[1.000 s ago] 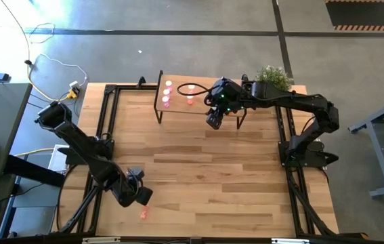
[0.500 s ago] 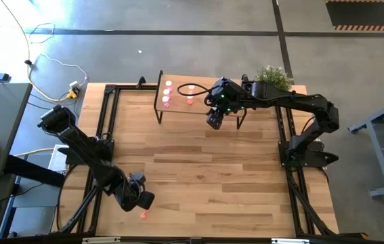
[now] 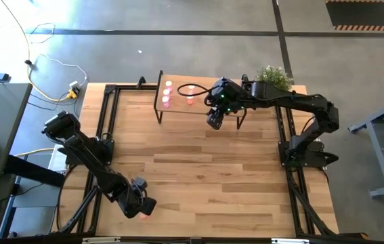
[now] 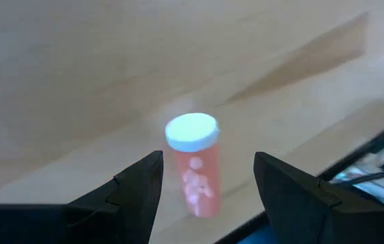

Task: Pick and place medicine bottles onto shelf by color
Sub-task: Put the pink pill bottle aligned with the other pink pill bottles on the shelf

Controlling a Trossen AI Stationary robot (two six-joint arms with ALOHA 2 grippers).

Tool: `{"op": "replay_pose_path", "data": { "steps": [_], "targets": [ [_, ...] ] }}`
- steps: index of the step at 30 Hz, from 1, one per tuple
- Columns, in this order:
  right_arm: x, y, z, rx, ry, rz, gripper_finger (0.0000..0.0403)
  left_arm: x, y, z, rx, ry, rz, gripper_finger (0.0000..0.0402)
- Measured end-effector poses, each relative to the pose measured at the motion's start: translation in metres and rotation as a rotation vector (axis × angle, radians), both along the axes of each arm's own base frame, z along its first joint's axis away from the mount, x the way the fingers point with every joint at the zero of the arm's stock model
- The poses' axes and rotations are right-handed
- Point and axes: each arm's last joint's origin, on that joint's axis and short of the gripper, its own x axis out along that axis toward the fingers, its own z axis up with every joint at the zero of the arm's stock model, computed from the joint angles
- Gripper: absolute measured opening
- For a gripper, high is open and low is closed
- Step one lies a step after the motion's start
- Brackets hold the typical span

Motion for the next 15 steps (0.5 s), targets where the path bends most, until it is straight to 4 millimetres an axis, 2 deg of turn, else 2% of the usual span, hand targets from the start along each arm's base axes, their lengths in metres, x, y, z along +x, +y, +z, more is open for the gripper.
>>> {"op": "replay_pose_path", "data": {
  "steps": [7, 15],
  "targets": [
    [0.000, 0.000, 0.000, 0.001, 0.003, 0.000, 0.0195, 0.009, -0.009, -0.012, 0.022, 0.073, -0.016, 0.0223],
    [0.000, 0.000, 0.000, 0.005, 0.001, -0.005, 0.0195, 0.009, -0.008, -0.015, 0.071, 0.122, -0.008, 0.0223]
  ]
}}
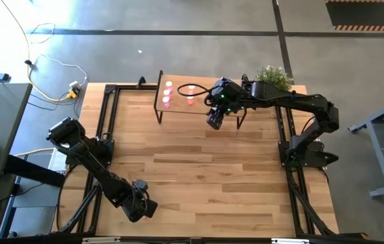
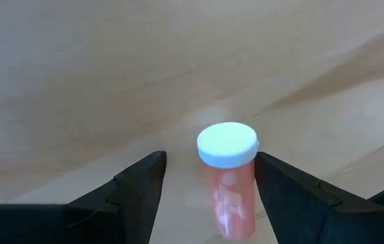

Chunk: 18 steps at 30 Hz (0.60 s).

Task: Pick and place medicine bottles onto shelf by color
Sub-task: Put the pink pill bottle aligned with the other pink pill bottles on the shelf

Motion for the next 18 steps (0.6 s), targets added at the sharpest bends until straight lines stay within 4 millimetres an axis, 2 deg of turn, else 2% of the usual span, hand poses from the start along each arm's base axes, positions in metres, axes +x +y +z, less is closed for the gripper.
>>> {"op": "replay_pose_path", "data": {
  "steps": [7, 18],
  "targets": [
    [-0.0002, 0.0001, -0.0001, 0.001, 0.002, -0.001, 0.0195, -0.0010, 0.0011, -0.0007, 0.017, 0.009, -0.006, 0.0211],
    [-0.0002, 0.0000, -0.0002, 0.002, 0.003, -0.001, 0.0195, -0.0022, 0.0019, -0.0016, 0.032, 0.015, -0.043, 0.0130]
  ]
}}
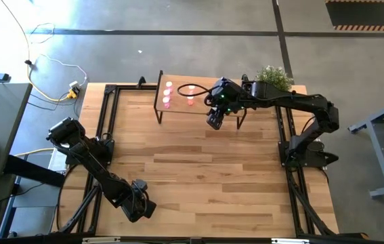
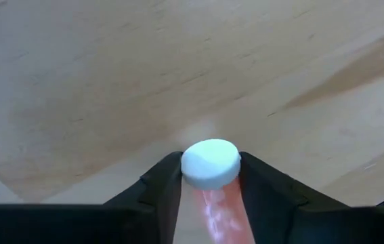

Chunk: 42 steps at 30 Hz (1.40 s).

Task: Pick and place medicine bottles onto shelf by color
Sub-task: Put the pink pill bottle aligned with the other pink pill bottles on the shelf

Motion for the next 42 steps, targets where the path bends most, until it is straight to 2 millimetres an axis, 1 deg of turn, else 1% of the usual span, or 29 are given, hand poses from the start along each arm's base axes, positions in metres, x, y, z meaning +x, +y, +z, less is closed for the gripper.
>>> {"op": "replay_pose_path", "data": {
  "steps": [5, 12, 15, 19, 22, 27, 33, 38, 42],
  "targets": [
    [0.000, 0.000, 0.000, 0.000, 0.000, 0.000, 0.0195, 0.000, 0.000, 0.000, 0.000, -0.003, 0.001, 0.0108],
    [0.000, 0.000, 0.000, 0.000, 0.000, 0.000, 0.0195, 0.002, -0.001, 0.001, 0.005, -0.015, -0.010, 0.0110],
    [0.000, 0.000, 0.000, 0.000, 0.000, 0.000, 0.0195, 0.004, 0.001, 0.003, 0.033, -0.052, -0.015, 0.0110],
    [0.000, 0.000, 0.000, 0.000, 0.000, 0.000, 0.0195, 0.008, 0.008, 0.013, 0.084, -0.128, 0.005, 0.0110],
    [0.000, 0.000, 0.000, 0.000, 0.000, 0.000, 0.0195, 0.012, 0.016, 0.022, 0.151, -0.207, 0.020, 0.0110],
    [0.000, 0.000, 0.000, 0.000, 0.000, 0.000, 0.0195, 0.023, 0.037, 0.038, 0.314, -0.343, 0.050, 0.0110],
    [0.001, 0.000, 0.001, 0.002, -0.016, -0.006, 0.0195, 0.037, 0.062, 0.053, 0.488, -0.449, 0.043, 0.0110],
    [0.001, 0.000, 0.001, 0.006, -0.017, -0.002, 0.0195, 0.052, 0.080, 0.064, 0.592, -0.529, 0.022, 0.0110],
    [0.002, 0.002, 0.001, 0.038, -0.025, 0.058, 0.0195, 0.061, 0.094, 0.072, 0.658, -0.566, -0.012, 0.0110]
  ]
}}
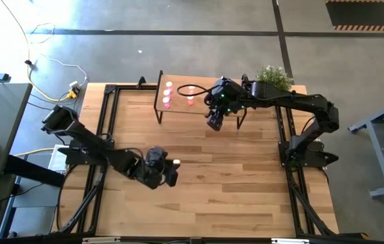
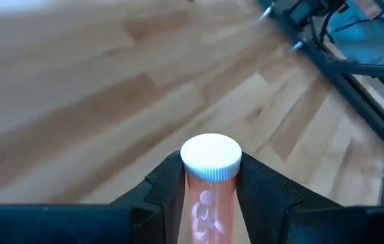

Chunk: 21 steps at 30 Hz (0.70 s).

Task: Pick and place medicine bottles onto shelf by color
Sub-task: Put the pink pill bottle aligned with the other pink pill bottles on the shelf

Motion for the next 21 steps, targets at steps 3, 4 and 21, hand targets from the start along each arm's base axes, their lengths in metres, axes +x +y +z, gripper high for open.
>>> {"op": "replay_pose_path", "data": {
  "steps": [3, 4, 21],
  "targets": [
    [0.000, 0.002, 0.000, 0.035, -0.008, 0.040, 0.0195, 0.004, 0.010, 0.007, 0.057, -0.014, -0.011, 0.0110],
    [0.001, 0.002, 0.000, 0.047, -0.012, 0.049, 0.0195, 0.005, 0.013, 0.009, 0.077, -0.017, -0.010, 0.0110],
    [-0.032, 0.007, 0.045, -0.034, -0.214, 0.032, 0.0195, 0.026, 0.068, 0.050, 0.479, -0.121, 0.073, 0.0110]
  ]
}}
